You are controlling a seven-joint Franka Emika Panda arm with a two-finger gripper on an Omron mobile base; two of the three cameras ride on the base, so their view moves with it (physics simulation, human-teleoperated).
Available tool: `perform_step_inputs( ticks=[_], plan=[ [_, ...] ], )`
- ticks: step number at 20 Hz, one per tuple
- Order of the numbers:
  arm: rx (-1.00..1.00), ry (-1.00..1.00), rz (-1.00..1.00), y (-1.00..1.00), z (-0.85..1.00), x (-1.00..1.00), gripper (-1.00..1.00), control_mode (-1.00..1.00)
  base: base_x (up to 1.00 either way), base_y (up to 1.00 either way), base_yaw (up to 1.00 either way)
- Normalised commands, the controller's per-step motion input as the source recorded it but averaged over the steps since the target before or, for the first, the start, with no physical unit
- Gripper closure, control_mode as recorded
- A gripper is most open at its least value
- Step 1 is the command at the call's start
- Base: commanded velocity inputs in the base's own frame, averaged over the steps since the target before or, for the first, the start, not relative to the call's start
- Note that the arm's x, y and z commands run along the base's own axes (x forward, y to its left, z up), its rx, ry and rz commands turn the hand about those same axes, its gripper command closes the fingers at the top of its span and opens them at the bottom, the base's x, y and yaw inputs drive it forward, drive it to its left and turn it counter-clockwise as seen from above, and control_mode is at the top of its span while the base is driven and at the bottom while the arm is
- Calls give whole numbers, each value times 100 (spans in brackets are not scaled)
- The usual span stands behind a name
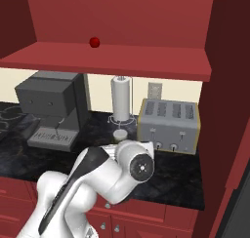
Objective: Pick the cinnamon and honey bottle from the cabinet and place them next to the mug.
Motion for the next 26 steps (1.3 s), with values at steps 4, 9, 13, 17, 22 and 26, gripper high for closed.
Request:
perform_step_inputs(
  ticks=[4, 9, 13, 17, 22, 26],
  plan=[
    [0, -4, 16, -42, -56, 0, 100, -100, 0, 0, 0],
    [0, -1, 2, -12, -25, 0, 100, -100, 0, 0, 0],
    [0, 0, 0, 0, -28, 0, 100, -100, 0, 0, 0],
    [0, 4, 0, 0, -66, 7, 100, -100, 0, 0, 0],
    [0, 6, 0, 0, -76, 20, 100, -100, 0, 0, 0],
    [0, 2, 0, 0, -56, 34, 100, -100, 0, 0, 0]
  ],
)
